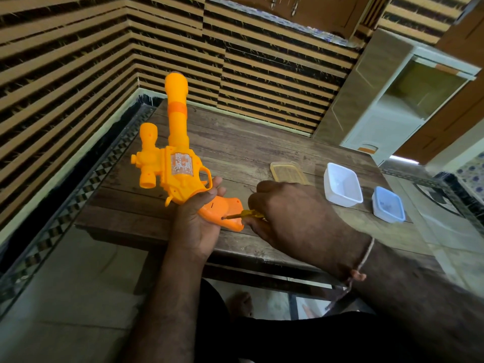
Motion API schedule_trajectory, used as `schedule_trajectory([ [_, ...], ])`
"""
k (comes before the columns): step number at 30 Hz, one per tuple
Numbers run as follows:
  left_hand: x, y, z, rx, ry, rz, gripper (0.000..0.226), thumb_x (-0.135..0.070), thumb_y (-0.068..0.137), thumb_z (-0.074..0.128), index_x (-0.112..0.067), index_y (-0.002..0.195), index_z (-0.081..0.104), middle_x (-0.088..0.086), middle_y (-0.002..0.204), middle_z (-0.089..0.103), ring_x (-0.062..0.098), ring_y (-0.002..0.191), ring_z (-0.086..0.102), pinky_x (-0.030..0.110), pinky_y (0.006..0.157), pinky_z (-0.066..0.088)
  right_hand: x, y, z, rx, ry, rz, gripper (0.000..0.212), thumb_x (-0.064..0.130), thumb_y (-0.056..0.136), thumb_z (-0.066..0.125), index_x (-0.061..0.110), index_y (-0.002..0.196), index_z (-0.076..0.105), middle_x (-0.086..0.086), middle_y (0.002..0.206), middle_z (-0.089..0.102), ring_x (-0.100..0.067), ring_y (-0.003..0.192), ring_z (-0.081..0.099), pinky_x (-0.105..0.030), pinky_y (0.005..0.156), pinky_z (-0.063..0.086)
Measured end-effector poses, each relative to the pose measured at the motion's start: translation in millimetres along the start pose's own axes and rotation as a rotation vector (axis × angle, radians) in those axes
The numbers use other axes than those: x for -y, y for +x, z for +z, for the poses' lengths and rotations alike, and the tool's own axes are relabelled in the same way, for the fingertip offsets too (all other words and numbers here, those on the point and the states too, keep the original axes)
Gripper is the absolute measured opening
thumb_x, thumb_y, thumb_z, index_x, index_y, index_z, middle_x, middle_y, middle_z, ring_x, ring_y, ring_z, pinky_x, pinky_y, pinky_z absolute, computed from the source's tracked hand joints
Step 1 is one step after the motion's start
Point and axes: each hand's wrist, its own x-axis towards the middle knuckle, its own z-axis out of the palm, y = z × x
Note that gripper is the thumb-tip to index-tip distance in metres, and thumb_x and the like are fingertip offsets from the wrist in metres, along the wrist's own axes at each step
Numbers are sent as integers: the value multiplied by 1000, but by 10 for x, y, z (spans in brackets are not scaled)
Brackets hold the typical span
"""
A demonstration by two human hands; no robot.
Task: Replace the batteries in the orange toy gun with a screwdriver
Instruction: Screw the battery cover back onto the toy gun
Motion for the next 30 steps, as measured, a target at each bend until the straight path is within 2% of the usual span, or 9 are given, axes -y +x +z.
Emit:
schedule_trajectory([
  [5, 5, 8, -10, 36, -29, 0, 48, -8, 73, 62, -16, 120, 59, 3, 105, 72, 17, 103, 68, 36, 71, 58, 22, -32, 23, -11, 81, 20, 28, 34, 92, 52, 28, 119, 44, 5, 108, 59, -24, 88, 62, -30, 61, 39],
  [10, 10, 5, 2, -4, -9, -1, 43, -9, 70, 62, -21, 111, 65, 6, 108, 72, 18, 100, 69, 32, 67, 58, -2, -26, 34, -52, 64, 4, 28, 48, 95, 49, 24, 105, 55, 4, 95, 60, -25, 84, 62, -31, 61, 40],
  [14, 18, 9, 4, 34, -35, -2, 37, -7, 73, 61, -18, 108, 65, 5, 104, 72, 20, 105, 65, 37, 68, 58, 27, -37, 44, -42, 95, 20, 34, 42, 91, 54, 27, 120, 42, 4, 99, 62, -24, 81, 62, -32, 61, 42],
  [17, 4, -4, 16, 13, -24, -3, 42, -8, 71, 61, -20, 111, 63, 4, 102, 74, 19, 103, 67, 34, 64, 58, 5, -26, 27, -29, 96, -6, 21, 40, 93, 51, 25, 108, 51, 3, 97, 61, -25, 84, 61, -33, 64, 45],
  [19, -5, -6, 19, 2, -8, -6, 44, -9, 70, 62, -21, 112, 64, 5, 105, 74, 18, 103, 68, 32, 63, 58, 0, -12, 22, -47, 78, 8, 26, 47, 95, 48, 23, 101, 55, 2, 94, 62, -26, 85, 62, -32, 64, 41],
  [23, -6, -18, 14, 23, -17, -3, 48, -9, 73, 61, -15, 121, 60, 4, 107, 72, 20, 106, 65, 37, 68, 58, 39, -23, 31, -36, 96, 20, 33, 42, 93, 52, 28, 122, 44, 4, 100, 63, -24, 84, 62, -31, 62, 41],
  [25, -13, -17, 16, 33, -8, 9, 54, -8, 74, 61, -12, 127, 56, 2, 104, 72, 19, 105, 65, 38, 71, 58, 28, -18, 28, -12, 123, 20, 26, 34, 92, 54, 27, 116, 45, 4, 99, 62, -24, 83, 61, -31, 62, 42],
  [27, -10, -18, 25, 29, -16, 10, 45, -7, 72, 60, -14, 116, 61, 0, 97, 74, 15, 97, 69, 33, 66, 58, -16, -6, 21, -24, 93, 22, 16, 39, 94, 52, 24, 99, 49, 2, 95, 62, -26, 84, 62, -32, 63, 42],
  [30, -17, -30, 46, 29, -19, -2, 38, -8, 70, 61, -20, 106, 65, 2, 97, 74, 14, 91, 70, 31, 62, 58, -32, 9, 43, -42, 51, 30, 31, 52, 94, 47, 22, 94, 52, 1, 94, 62, -27, 86, 63, -32, 64, 44],
])
